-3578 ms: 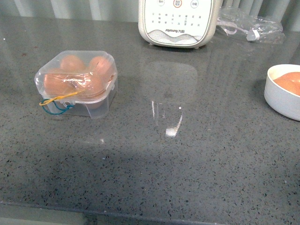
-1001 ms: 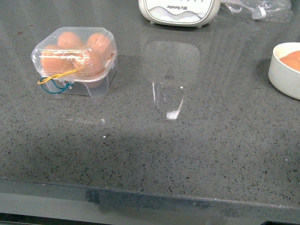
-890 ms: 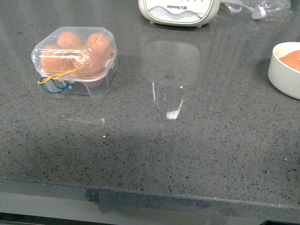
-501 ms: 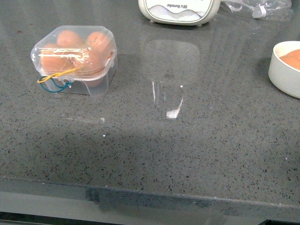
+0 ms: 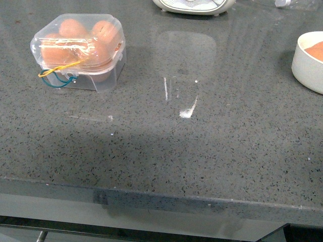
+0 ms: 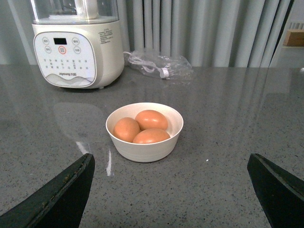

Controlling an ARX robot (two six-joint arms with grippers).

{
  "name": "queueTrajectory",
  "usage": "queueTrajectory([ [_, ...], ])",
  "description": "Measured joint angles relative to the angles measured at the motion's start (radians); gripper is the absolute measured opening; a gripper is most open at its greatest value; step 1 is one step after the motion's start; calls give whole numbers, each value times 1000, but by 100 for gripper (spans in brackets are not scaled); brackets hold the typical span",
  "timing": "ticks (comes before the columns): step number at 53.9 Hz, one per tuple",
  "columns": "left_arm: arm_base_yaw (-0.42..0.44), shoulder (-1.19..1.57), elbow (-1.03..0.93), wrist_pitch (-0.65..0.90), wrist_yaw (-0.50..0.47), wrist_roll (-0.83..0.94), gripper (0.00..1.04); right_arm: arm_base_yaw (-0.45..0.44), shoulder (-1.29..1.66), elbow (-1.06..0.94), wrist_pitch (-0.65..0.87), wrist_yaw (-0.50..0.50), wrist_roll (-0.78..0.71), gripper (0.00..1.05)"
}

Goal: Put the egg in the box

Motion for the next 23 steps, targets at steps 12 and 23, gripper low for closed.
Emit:
queueTrajectory([
  [12,0,0,0,0,0,0,98,0,0,0,0,0,0,97],
  [23,0,0,0,0,0,0,98,0,0,0,0,0,0,97],
])
